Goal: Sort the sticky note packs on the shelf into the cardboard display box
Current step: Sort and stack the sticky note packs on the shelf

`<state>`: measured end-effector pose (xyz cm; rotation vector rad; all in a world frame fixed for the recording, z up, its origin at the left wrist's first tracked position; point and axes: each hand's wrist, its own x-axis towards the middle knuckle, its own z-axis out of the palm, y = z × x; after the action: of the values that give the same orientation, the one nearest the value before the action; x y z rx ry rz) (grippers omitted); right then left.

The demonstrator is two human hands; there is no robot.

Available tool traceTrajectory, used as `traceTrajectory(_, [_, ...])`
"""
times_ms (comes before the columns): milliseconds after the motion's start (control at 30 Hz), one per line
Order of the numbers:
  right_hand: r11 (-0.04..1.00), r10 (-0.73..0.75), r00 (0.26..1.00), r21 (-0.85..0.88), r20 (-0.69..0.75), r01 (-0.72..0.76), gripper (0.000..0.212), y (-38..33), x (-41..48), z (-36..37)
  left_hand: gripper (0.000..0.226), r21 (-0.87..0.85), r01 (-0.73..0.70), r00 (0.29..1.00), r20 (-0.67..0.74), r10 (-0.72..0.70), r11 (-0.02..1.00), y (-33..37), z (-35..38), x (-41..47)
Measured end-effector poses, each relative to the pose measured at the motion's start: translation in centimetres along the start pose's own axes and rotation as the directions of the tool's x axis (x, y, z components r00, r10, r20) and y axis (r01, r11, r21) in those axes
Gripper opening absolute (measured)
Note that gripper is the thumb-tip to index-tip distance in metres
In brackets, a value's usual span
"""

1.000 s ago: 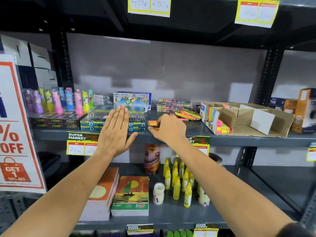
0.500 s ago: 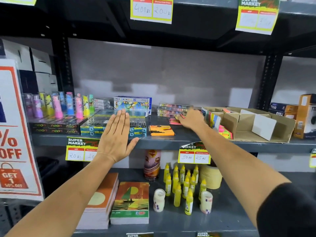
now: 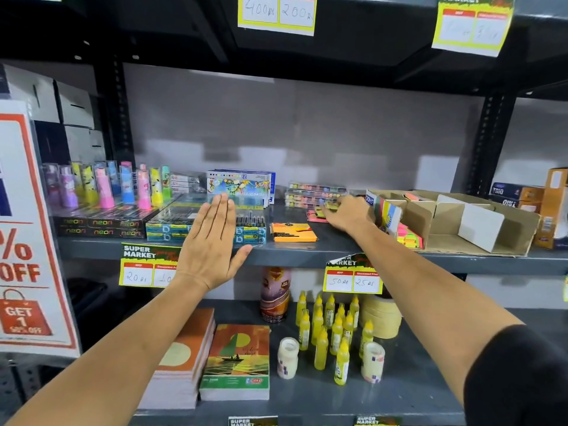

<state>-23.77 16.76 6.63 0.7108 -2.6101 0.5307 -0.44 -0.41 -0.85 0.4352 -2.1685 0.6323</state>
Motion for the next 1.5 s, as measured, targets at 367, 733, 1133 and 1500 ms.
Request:
traceTrajectory(367, [0.972,-0.01,0.988,0.23,-0.157,0.046,0.041,-0.3,-2.0,-2.4,0.083,0.001,-0.005,1.0,-0.016,0.005,1.0,0.0,0.1,0.0])
traceTrajectory(733, [0.952,-0.096,0.972,0.265,-0.216,0.153,0.037,0.6,-9.2,-2.7,0.083,-0.008,-0.008,1.0,-0.026,0.008,1.0,0.0,0.0,0.0])
traceTrajectory(1133, [0.972,-0.209,0.977,0.106,-0.037,0.211,0.049,-0.4,-8.7,-3.2,0.084,-0.005,-0.006,1.0,-0.016,0.005,1.0,0.0,0.0,0.0])
traceTrajectory(1500, [0.863,-0.471,0.882,0.199,-0.02,0.465,0.039,-3.6,-9.6,-0.9,0.084,-0.011,0.003,1.0,-0.016,-0.003,1.0,0.0,-0.2,-0.1])
